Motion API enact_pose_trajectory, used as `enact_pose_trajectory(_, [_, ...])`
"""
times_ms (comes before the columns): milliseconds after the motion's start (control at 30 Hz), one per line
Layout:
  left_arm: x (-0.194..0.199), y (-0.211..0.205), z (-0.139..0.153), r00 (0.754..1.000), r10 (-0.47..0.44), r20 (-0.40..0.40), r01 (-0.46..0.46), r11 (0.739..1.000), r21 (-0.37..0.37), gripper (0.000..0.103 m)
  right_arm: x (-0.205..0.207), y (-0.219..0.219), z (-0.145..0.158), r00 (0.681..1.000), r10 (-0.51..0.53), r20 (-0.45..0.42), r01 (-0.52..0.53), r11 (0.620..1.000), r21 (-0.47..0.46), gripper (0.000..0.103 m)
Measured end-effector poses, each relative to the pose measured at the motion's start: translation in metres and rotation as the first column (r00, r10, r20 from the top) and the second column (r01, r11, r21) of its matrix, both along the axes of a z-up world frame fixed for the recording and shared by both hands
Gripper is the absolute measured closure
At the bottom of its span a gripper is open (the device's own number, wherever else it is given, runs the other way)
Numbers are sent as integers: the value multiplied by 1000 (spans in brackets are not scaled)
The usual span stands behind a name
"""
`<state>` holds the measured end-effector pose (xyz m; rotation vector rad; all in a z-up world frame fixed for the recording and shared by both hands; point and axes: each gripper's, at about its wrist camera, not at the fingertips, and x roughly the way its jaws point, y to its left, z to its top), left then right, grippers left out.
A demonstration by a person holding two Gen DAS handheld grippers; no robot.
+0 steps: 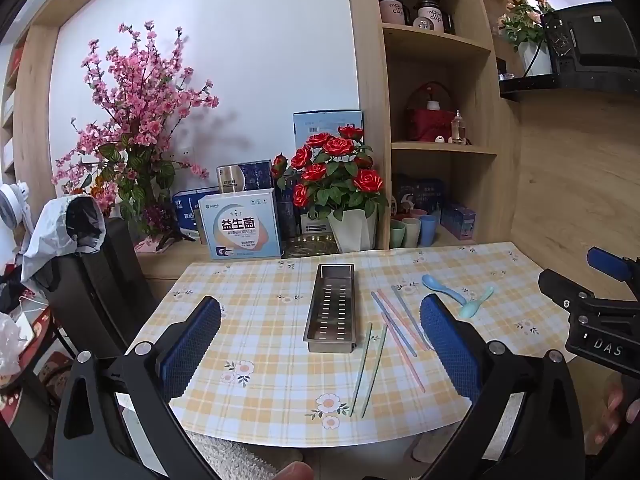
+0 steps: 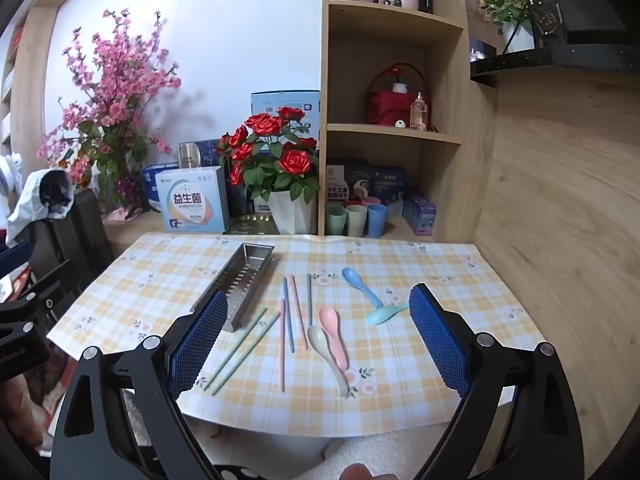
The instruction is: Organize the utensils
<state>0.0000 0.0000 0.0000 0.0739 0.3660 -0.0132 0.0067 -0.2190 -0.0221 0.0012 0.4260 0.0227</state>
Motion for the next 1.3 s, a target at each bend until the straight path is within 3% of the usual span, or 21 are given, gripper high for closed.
enact_pose_trajectory(500, [2,0,12,1000,13,7,-13,1000,-5,5,-7,-5,10,1000,-7,19,7,1000,-3,14])
enact_pose_trajectory(1300, [0,2,3,1000,16,20,-15,1000,-14,5,-8,0,5,999,-5,33,6,1000,-14,14])
